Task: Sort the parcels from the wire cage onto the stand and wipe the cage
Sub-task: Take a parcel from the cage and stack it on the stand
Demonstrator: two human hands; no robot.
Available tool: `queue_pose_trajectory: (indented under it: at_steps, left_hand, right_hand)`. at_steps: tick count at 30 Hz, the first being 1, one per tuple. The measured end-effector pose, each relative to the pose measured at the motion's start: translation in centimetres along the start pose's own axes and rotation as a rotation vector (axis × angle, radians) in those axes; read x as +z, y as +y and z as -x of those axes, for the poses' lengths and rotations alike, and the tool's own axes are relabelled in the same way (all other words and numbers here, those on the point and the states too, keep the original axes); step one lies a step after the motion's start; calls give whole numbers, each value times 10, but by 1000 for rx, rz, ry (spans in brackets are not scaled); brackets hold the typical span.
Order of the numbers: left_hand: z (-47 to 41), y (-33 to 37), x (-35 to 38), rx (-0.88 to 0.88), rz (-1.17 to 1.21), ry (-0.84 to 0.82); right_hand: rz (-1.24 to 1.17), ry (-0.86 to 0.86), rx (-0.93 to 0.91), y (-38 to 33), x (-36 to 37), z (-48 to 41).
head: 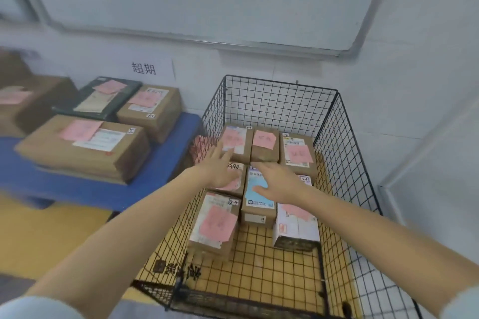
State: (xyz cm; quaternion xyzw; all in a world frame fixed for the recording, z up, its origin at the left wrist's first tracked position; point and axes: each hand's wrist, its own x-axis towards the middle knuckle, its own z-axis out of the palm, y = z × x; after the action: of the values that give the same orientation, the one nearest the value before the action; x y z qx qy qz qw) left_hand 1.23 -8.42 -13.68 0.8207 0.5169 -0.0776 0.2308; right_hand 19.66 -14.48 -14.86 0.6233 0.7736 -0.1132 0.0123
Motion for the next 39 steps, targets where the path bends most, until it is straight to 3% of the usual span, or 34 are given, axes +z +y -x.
queue_pose_trajectory:
  at_steps: [5, 8, 22, 27, 34, 39]
  left_hand:
    - [28, -2, 29, -84, -91, -162]
    - [33, -4, 40, -142, -103, -225]
    - [22, -20, 75, -329, 21, -319]
    - [20, -20, 69, -330, 69, -341]
    - [33, -2, 45, -364, 407, -263]
    - [34, 10, 12, -273, 403, -203]
  right_hand:
    - [-51, -105, -59, -24, 34, 24]
    - [-108, -155, -5, -29, 42, 32]
    - [-224, -379, -11, -59, 80, 24]
    - [-375, -314, 32, -62, 90, 22]
    - [-456, -215, 68, -59, 73, 34]
    - [-478, -87, 63, -49, 45, 42]
